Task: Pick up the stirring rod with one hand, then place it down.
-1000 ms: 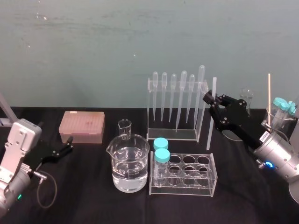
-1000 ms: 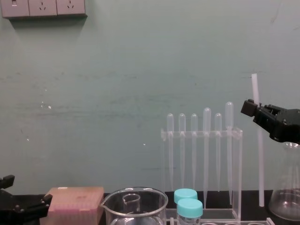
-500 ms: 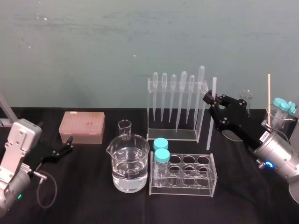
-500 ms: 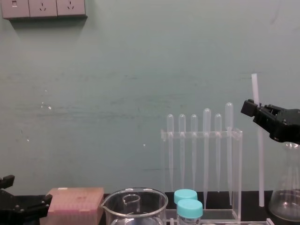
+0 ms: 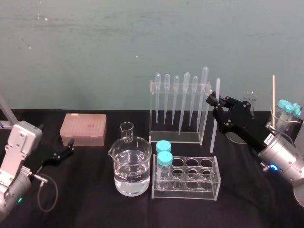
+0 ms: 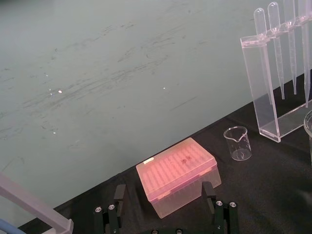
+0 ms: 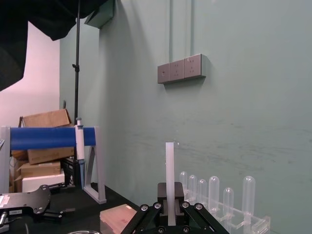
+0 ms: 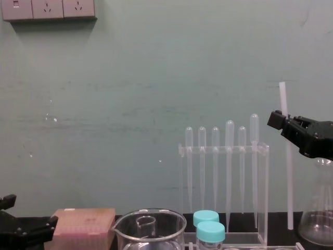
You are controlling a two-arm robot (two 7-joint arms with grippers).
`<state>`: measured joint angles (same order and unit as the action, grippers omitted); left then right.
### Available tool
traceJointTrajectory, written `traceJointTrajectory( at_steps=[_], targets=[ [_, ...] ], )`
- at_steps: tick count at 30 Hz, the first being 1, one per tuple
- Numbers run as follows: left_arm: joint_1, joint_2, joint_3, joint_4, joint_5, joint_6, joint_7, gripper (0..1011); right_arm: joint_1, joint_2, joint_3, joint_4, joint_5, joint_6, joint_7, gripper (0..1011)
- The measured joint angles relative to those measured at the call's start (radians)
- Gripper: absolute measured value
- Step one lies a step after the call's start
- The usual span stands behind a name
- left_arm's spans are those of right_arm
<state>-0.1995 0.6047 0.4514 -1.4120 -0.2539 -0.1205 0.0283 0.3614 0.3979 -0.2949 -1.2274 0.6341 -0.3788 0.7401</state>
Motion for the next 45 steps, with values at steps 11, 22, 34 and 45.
traceJointTrajectory(
  at_steps=[11, 22, 34, 45],
  targets=[
    [0.000, 0.000, 0.000, 0.000, 0.000, 0.000, 0.000, 1000, -0.002, 0.010, -0.003, -0.017, 0.000, 0.047, -0.002, 71],
    [0.000, 0.000, 0.000, 0.000, 0.000, 0.000, 0.000, 1000, -0.033, 0.056, -0.030, -0.075, -0.007, 0.096, 0.017, 71],
    [0.000, 0.000, 0.000, 0.000, 0.000, 0.000, 0.000, 1000, -0.037, 0.078, -0.071, -0.085, -0.008, 0.114, 0.045, 71],
    [0.000, 0.000, 0.000, 0.000, 0.000, 0.000, 0.000, 1000, -0.001, 0.072, -0.115, -0.014, -0.039, 0.126, 0.054, 71]
  ],
)
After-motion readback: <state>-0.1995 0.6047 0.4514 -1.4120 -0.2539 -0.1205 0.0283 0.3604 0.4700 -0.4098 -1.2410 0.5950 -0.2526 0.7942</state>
